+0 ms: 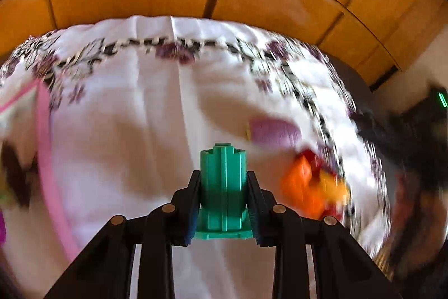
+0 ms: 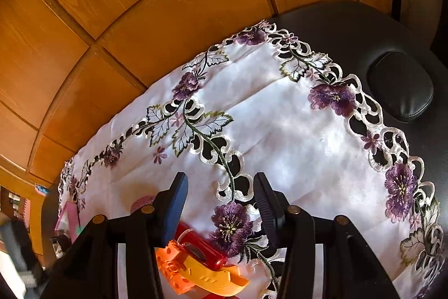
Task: Organize rigid objects
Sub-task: 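Grasp the green stamp with the left tool while the right tool reaches the orange blocks, then carry the green stamp into the tray with the left tool while the right tool grasps the orange blocks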
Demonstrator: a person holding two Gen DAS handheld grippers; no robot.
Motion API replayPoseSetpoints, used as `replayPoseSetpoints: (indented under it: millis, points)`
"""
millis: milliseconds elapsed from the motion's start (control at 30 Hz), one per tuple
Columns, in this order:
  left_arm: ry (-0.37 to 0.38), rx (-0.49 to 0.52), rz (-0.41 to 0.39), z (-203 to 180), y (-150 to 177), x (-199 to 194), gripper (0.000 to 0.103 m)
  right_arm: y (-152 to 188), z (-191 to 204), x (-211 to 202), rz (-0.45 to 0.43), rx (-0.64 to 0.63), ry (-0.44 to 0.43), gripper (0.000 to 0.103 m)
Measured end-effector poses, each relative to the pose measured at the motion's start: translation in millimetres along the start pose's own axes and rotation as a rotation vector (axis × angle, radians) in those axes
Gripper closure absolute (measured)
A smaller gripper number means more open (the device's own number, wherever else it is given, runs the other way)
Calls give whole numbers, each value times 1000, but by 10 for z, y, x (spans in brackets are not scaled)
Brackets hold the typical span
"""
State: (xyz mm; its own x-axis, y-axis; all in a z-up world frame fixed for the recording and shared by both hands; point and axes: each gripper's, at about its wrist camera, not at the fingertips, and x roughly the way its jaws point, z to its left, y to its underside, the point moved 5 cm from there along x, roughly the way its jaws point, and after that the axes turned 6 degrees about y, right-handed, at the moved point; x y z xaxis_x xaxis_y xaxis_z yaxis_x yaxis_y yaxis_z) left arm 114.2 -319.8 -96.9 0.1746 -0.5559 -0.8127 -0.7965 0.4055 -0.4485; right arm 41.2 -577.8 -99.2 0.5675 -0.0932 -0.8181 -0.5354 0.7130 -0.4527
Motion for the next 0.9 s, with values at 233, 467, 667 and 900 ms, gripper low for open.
replayPoseSetpoints:
  millis: [233, 467, 667, 900]
  points:
    - [28, 78, 67, -150, 759, -66, 73, 150, 259, 96, 71, -120, -57, 54]
    - [10, 89, 46, -161, 815, 14, 72, 354, 597, 136, 127, -277, -119, 55]
    - [-32, 119, 21, -176, 689, 173, 73, 352, 564, 160, 136, -265, -107, 56]
    - [-40, 119, -2, -163, 674, 211, 73, 555, 845, 136, 176, -408, -166, 71]
